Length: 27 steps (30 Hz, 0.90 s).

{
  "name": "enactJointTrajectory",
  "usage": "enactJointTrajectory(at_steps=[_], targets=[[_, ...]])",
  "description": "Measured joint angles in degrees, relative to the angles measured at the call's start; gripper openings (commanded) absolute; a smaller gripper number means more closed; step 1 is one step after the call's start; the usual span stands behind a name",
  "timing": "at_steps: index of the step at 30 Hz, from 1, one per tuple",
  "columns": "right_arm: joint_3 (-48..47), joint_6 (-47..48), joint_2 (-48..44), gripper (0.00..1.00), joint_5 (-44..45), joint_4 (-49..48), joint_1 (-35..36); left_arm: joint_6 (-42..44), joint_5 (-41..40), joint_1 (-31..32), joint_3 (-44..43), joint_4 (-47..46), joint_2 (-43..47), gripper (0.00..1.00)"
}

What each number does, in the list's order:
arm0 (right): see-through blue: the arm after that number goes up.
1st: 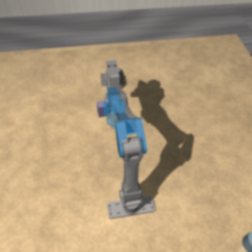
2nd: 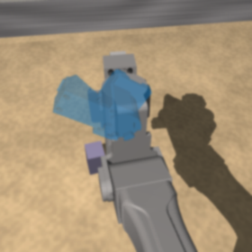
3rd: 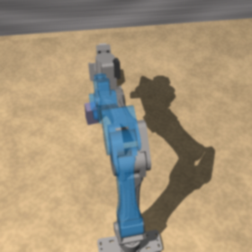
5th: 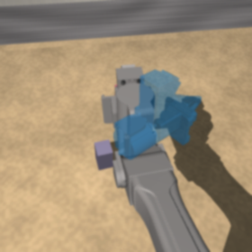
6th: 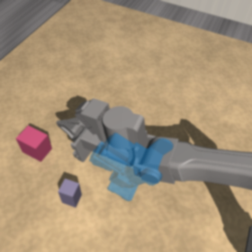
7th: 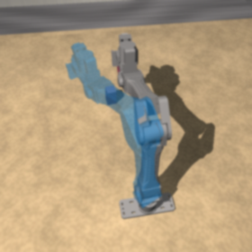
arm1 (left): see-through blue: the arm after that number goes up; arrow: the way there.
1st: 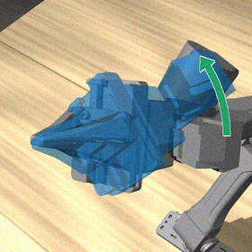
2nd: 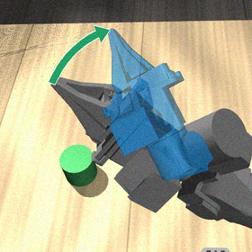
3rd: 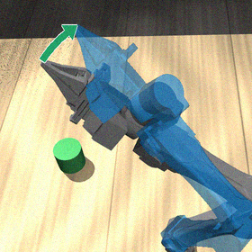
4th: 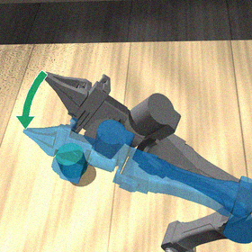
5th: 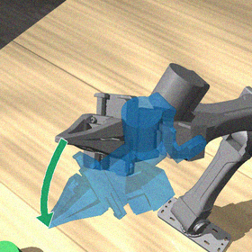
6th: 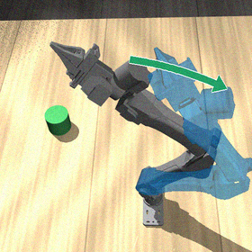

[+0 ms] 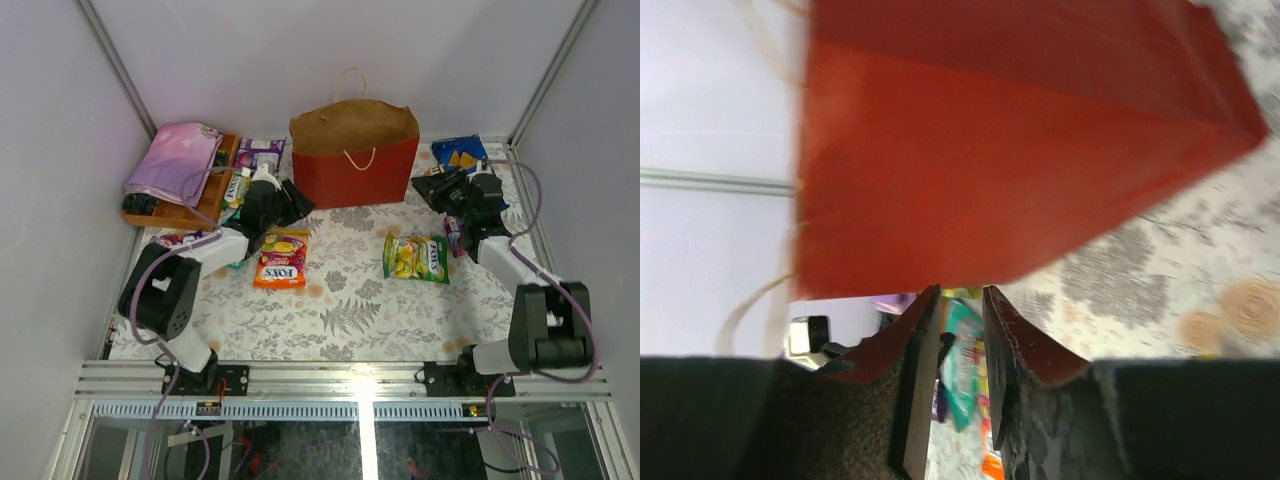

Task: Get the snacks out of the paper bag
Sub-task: Adjust the paper bag at the center of the board.

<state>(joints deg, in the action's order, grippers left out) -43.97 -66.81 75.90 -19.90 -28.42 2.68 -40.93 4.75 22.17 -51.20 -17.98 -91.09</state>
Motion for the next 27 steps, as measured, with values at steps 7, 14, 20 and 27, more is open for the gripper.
enactJointTrajectory(at_steps=[7,14,20,27], targets=[[-2.9,1.7,22.3,0.28,-0.2,1.9,4.7,-1.6,0.6,0.0,-4.5,-1.7,-13.7,0.52],[-11.1,1.9,32.5,0.29,-0.6,2.0,6.2,-2.2,-0.5,-1.8,-12.2,-3.1,-22.3,0.52],[-17.1,1.8,37.7,0.29,0.3,-2.1,6.2,-2.9,-1.0,-5.4,-18.1,-2.7,-27.3,0.52],[-18.8,2.9,40.6,0.45,1.9,-2.4,6.0,-2.4,-1.1,-6.1,-21.3,-1.4,-27.2,0.62]])
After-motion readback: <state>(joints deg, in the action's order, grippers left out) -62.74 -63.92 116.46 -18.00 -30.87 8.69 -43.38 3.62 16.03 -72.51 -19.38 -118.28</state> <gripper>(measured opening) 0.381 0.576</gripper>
